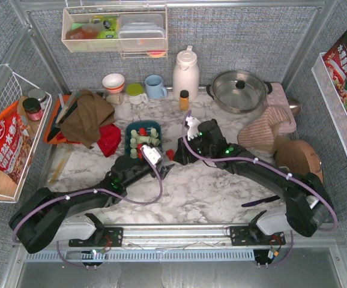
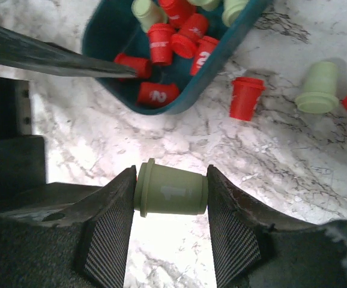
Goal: Mix the coffee capsules in the storage basket
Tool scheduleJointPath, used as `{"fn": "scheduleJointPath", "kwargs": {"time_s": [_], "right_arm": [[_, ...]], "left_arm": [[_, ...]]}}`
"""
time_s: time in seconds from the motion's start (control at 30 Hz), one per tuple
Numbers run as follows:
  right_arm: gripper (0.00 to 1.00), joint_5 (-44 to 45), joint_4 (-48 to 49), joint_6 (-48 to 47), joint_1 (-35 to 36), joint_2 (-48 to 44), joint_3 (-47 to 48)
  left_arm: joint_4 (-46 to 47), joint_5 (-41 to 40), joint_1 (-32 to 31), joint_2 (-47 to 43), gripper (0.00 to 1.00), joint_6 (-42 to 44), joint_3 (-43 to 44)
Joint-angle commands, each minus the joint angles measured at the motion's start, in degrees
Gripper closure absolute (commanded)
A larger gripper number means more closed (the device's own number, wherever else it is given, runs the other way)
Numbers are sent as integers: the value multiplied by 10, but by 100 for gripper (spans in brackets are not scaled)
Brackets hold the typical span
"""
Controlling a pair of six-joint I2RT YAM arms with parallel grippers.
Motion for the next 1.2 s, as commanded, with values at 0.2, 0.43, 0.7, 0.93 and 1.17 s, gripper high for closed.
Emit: {"fn": "scheduleJointPath", "kwargs": {"time_s": [0.2, 0.43, 0.7, 0.93, 1.17], "right_arm": [[70, -67, -18, 9, 3, -74, -16], [66, -86, -16, 23, 3, -80, -19], [60, -80, -22, 28, 2, -83, -18], [54, -59, -35, 24, 0, -86, -12], [40, -20, -67, -1, -5, -107, -2]], "left_arm": [[167, 31, -52, 47, 10, 109, -3], [178, -10, -82, 67, 45, 134, 12], [178, -32, -98, 79, 64, 147, 14], [178, -52, -102, 71, 68, 146, 2], [181, -77, -103, 61, 74, 139, -9]]}}
